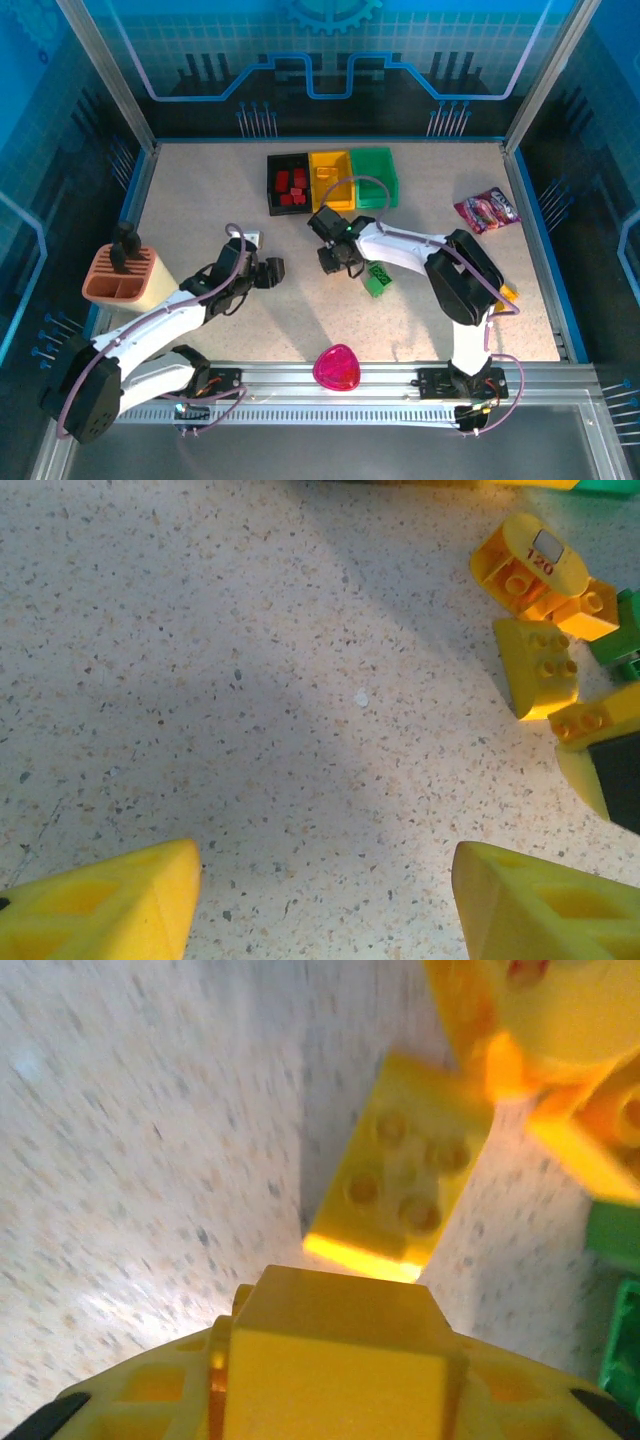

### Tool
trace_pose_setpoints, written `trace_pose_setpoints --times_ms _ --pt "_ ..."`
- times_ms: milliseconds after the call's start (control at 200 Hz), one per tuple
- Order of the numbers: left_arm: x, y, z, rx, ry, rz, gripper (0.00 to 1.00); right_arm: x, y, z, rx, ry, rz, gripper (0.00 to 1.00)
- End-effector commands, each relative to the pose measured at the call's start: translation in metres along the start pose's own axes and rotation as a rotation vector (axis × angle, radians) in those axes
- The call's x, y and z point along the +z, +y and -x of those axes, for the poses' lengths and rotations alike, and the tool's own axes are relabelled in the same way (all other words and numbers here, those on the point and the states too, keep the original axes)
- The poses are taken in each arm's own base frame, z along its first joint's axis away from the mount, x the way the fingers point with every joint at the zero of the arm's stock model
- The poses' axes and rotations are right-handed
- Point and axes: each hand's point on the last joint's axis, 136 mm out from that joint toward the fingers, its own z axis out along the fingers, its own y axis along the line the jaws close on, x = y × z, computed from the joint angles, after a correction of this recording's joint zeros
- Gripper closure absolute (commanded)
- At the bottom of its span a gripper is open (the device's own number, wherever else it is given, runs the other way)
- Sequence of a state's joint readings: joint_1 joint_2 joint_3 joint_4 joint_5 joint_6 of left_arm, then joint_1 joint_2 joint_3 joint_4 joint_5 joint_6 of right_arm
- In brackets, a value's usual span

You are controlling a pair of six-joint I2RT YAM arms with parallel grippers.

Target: Sort the legos into containers by color

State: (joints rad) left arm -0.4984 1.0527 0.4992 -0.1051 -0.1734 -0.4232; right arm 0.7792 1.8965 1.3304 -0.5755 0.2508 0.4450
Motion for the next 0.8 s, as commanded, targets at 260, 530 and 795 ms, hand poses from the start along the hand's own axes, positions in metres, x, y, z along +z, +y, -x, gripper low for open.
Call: trace_pose_setpoints --times_ms 260,530,795 --pt "-0.016 -0.012 0.0 -0.055 -0.059 -0.12 0.32 -0.037 -0.025 0.1 0.006 -0.136 0.038 0.64" --pt "-0.026 -0.009 -0.004 -0.065 -0.061 -0.121 0.32 -0.02 -0.047 0.156 0.055 -0.149 0.048 0.63" --pt "-0.034 -0.006 -0.006 -0.07 -0.07 -0.118 0.32 0.006 -0.062 0.191 0.09 -0.145 0.036 0.58"
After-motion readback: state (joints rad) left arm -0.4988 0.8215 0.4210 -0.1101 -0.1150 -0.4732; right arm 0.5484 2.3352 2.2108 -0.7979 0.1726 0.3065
